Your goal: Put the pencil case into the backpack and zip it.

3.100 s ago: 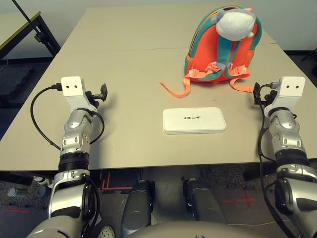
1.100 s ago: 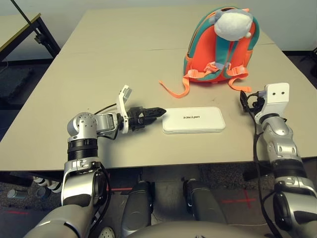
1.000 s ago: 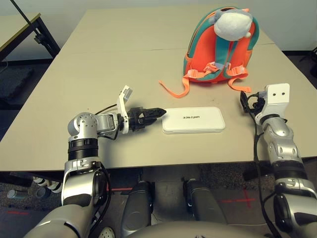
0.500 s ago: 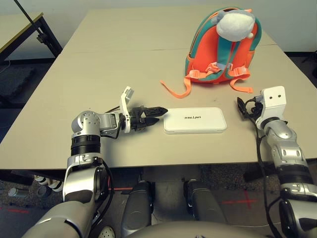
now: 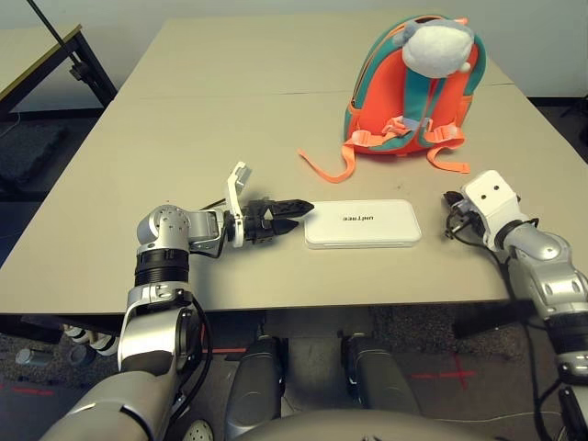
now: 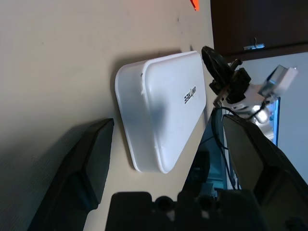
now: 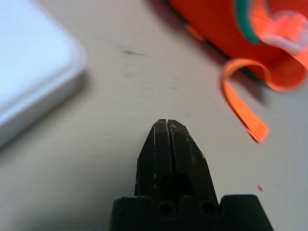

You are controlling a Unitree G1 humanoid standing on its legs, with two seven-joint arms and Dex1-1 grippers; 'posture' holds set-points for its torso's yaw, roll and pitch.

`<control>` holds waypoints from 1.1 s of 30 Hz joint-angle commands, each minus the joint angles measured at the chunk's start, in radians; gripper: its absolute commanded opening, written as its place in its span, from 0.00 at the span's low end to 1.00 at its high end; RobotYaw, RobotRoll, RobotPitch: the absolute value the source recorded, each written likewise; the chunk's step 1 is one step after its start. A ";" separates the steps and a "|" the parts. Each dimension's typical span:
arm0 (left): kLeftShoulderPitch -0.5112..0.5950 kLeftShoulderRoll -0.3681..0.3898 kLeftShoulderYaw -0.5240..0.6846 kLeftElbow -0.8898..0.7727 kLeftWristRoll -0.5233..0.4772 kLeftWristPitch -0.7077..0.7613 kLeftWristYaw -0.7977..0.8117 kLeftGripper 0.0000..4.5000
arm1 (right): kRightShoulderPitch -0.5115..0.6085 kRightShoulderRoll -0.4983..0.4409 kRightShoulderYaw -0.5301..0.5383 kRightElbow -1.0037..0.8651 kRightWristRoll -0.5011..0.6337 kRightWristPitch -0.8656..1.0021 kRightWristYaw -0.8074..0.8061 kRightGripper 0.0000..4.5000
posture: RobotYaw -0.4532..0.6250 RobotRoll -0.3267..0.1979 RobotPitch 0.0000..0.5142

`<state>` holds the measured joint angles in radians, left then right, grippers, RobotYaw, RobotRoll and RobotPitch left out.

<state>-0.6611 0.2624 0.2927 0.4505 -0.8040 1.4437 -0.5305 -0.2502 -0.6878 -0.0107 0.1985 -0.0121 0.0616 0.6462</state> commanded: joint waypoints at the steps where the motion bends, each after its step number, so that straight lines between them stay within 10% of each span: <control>1: 0.021 -0.014 -0.040 0.033 0.031 0.028 0.004 1.00 | 0.015 -0.021 0.032 -0.054 0.007 0.036 0.072 0.01 | 0.32 0.62 0.21; 33: 0.041 -0.023 -0.077 0.007 0.057 0.015 -0.021 1.00 | -0.013 0.036 0.154 -0.236 -0.001 0.161 0.231 0.01 | 0.32 0.62 0.22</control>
<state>-0.6532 0.2530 0.2590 0.4395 -0.7793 1.4370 -0.5633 -0.2559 -0.6587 0.1227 -0.0180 -0.0141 0.2335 0.8759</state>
